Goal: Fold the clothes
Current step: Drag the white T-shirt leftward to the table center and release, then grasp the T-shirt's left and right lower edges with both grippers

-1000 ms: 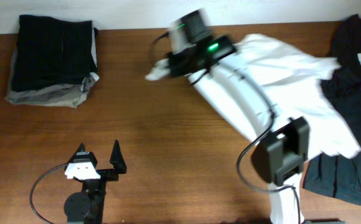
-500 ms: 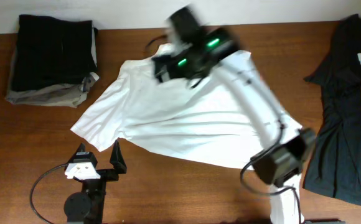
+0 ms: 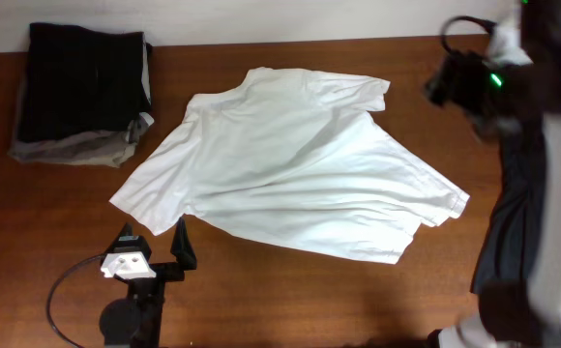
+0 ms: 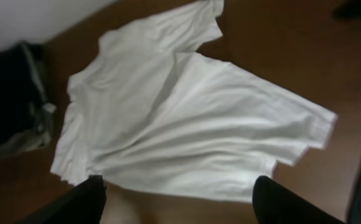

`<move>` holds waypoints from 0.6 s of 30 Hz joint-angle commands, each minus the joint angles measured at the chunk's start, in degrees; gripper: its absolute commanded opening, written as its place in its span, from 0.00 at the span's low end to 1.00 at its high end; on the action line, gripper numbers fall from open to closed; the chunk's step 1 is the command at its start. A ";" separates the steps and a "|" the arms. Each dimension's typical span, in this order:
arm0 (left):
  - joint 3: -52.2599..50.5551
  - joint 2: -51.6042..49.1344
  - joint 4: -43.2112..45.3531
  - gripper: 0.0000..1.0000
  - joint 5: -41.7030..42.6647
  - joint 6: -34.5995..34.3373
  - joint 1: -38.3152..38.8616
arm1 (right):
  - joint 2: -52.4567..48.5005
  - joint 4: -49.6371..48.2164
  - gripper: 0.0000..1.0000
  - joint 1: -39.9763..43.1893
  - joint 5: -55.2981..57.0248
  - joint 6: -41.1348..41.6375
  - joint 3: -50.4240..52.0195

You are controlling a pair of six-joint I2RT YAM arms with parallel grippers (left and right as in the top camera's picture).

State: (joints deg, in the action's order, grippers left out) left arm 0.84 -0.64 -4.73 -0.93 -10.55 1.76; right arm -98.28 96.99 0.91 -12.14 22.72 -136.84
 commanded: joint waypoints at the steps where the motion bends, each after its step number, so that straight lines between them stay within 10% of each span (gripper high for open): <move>1: -0.33 0.31 0.00 0.99 -0.37 0.33 -0.04 | 12.28 0.33 0.83 -1.66 3.85 0.26 11.52; 13: -0.13 0.31 7.10 0.99 4.44 -1.11 -0.04 | 23.37 -24.70 0.87 -2.56 -3.08 0.70 79.03; 18: 6.67 -5.18 4.57 0.99 3.48 -2.69 -0.07 | 19.26 -32.33 0.72 -2.56 -4.13 0.70 86.55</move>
State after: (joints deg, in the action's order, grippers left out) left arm 1.80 -1.61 1.06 2.57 -12.08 1.76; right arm -77.93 65.43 -1.23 -14.66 23.33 -51.29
